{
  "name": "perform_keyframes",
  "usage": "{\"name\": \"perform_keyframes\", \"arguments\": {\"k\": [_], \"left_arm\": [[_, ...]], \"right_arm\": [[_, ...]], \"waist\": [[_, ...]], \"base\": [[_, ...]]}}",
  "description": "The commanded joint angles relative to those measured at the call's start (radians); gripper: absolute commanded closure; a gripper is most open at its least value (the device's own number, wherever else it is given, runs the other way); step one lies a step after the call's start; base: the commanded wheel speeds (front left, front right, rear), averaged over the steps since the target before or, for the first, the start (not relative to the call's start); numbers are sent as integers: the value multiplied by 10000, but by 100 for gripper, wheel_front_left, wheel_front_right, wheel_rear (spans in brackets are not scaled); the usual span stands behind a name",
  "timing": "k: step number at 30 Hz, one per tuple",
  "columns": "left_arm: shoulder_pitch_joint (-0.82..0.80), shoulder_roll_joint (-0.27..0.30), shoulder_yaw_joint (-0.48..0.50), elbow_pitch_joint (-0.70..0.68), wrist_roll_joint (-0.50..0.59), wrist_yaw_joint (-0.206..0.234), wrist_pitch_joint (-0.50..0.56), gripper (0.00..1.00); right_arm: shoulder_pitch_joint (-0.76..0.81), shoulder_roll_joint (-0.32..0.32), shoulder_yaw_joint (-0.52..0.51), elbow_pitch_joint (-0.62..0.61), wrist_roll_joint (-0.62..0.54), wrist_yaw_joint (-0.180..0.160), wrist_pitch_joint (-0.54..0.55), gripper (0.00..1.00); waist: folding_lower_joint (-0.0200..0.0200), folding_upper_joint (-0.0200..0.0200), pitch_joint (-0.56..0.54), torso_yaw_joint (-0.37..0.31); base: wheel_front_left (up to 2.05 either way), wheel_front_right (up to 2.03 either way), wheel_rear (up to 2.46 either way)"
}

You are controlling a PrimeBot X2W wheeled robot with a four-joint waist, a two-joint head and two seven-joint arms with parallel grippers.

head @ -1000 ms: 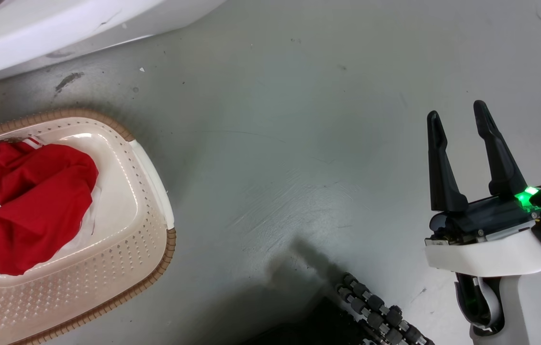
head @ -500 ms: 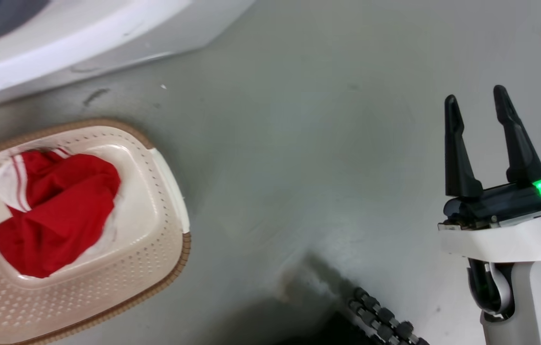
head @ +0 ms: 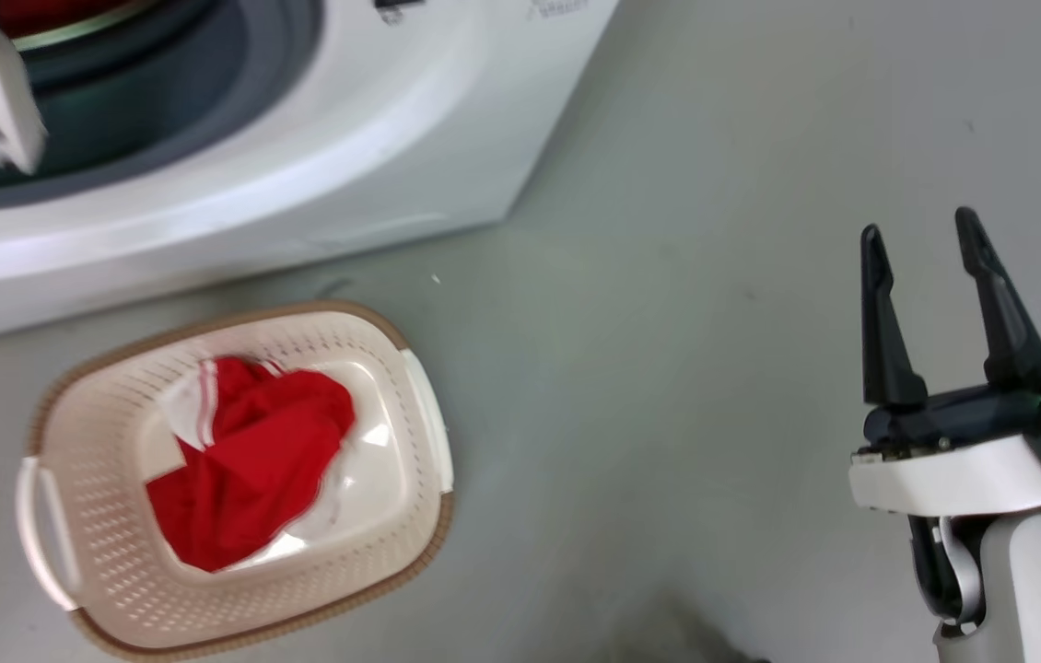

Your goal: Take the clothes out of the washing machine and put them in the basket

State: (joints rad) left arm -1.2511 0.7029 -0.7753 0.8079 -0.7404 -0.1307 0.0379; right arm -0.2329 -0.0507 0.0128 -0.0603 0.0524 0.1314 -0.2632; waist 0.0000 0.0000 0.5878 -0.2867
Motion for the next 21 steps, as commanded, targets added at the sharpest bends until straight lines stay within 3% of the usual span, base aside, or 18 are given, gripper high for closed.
{"name": "perform_keyframes", "arguments": {"k": [1,5,9,15,21], "left_arm": [[503,-46,-127,-93,-122,15,-365,100],[1517,-234,-391,-385,-136,28,-1336,100],[2477,-433,-432,-921,-103,397,-2254,100],[3753,-449,-180,-2510,-79,1270,-2890,100],[5095,-157,324,-5101,223,2395,-3034,100]], "right_arm": [[187,7,22,72,-117,-14,-24,0],[459,7,29,271,-208,-14,-24,0],[765,7,32,437,-337,-14,-24,0],[1243,7,-85,586,-511,-14,-24,0],[1676,7,-141,694,-690,-14,-24,0]], "waist": [[0,0,-991,627],[0,0,-1830,941],[0,0,-2607,1204],[0,0,-3543,1592],[0,0,-4355,2022]], "base": [[0,0,0],[0,0,0],[0,0,0],[0,0,0],[0,0,0]]}}
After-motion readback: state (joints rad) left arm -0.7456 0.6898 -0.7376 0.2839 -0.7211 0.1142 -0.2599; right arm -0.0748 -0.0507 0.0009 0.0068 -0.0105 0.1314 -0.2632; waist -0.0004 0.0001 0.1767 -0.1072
